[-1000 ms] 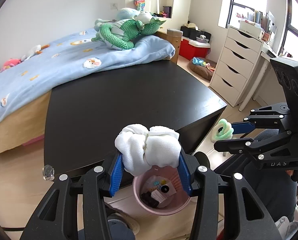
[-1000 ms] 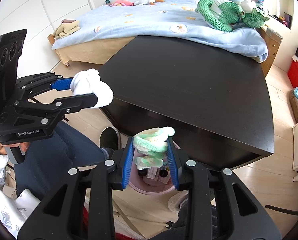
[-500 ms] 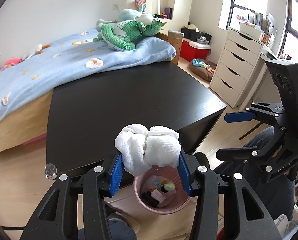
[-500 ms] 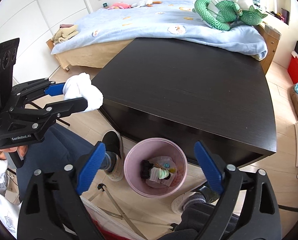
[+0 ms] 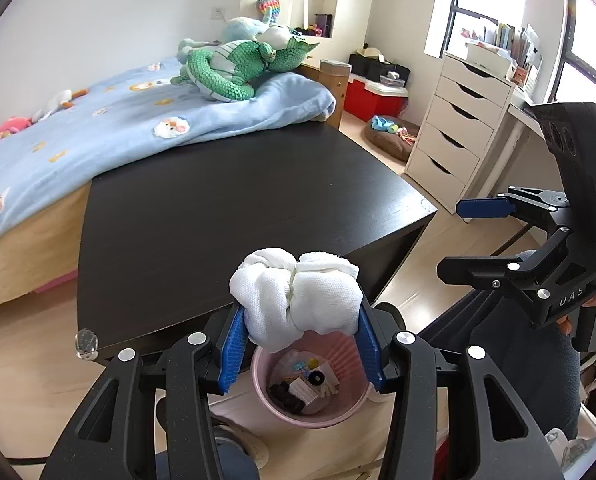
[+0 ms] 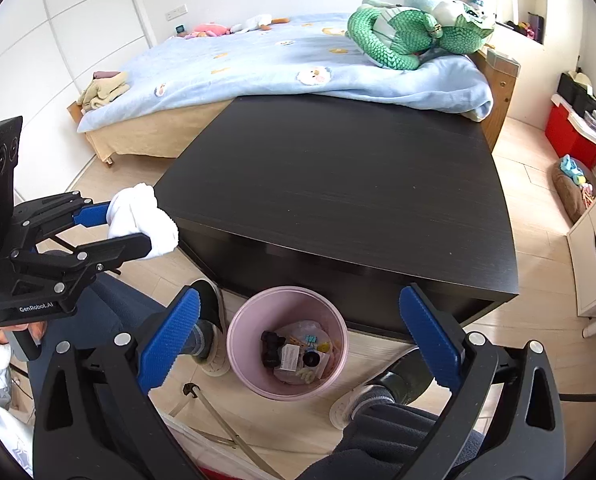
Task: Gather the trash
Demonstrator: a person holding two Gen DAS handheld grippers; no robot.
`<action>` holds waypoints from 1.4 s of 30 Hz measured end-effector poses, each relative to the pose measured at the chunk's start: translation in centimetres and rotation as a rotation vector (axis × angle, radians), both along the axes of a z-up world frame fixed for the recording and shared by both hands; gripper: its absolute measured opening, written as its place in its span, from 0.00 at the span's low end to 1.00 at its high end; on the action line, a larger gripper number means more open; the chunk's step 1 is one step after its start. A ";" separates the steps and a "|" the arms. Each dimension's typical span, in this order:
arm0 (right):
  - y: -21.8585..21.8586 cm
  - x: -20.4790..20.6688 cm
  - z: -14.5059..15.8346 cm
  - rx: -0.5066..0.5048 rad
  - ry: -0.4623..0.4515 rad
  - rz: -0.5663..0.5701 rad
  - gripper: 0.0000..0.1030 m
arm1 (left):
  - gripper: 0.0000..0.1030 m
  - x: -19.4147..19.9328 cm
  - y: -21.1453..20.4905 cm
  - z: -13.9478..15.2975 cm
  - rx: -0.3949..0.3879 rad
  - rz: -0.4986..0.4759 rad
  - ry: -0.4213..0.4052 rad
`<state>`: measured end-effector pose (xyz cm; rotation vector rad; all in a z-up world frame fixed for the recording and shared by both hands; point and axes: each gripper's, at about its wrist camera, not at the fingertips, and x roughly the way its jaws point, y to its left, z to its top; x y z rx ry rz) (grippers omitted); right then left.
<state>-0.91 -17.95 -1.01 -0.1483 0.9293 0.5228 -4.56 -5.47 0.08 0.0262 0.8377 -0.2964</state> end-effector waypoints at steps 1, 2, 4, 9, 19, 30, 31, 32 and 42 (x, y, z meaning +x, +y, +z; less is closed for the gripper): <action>-0.1 0.0 0.1 -0.001 -0.004 -0.006 0.96 | 0.46 0.0 -0.2 0.0 0.000 -0.004 0.001; -0.4 -0.2 0.2 -0.001 -0.009 -0.010 0.96 | 0.46 0.0 -0.3 -0.1 0.000 -0.007 0.003; -0.6 -0.2 0.5 -0.006 -0.017 -0.020 0.96 | 0.46 0.0 -0.5 -0.2 0.000 -0.015 0.007; -1.2 -0.2 0.7 -0.005 -0.026 -0.038 0.96 | 0.46 0.0 -1.2 -0.5 0.002 -0.034 0.016; -2.1 0.0 1.0 0.004 -0.029 -0.065 0.96 | 0.47 0.3 -2.0 -0.7 0.003 -0.068 0.031; -2.8 0.2 1.2 0.019 -0.028 -0.077 0.96 | 0.88 0.8 -1.7 -1.5 -0.029 -0.055 0.052; -2.8 0.2 1.2 0.018 -0.029 -0.077 0.96 | 0.90 0.8 -1.6 -1.5 -0.031 -0.045 0.050; -2.8 0.2 1.2 0.018 -0.030 -0.077 0.96 | 0.90 0.8 -1.4 -1.4 -0.032 -0.037 0.048; -2.2 0.0 1.4 0.010 -0.037 -0.074 0.97 | 0.93 0.8 0.3 -0.8 -0.047 0.053 0.029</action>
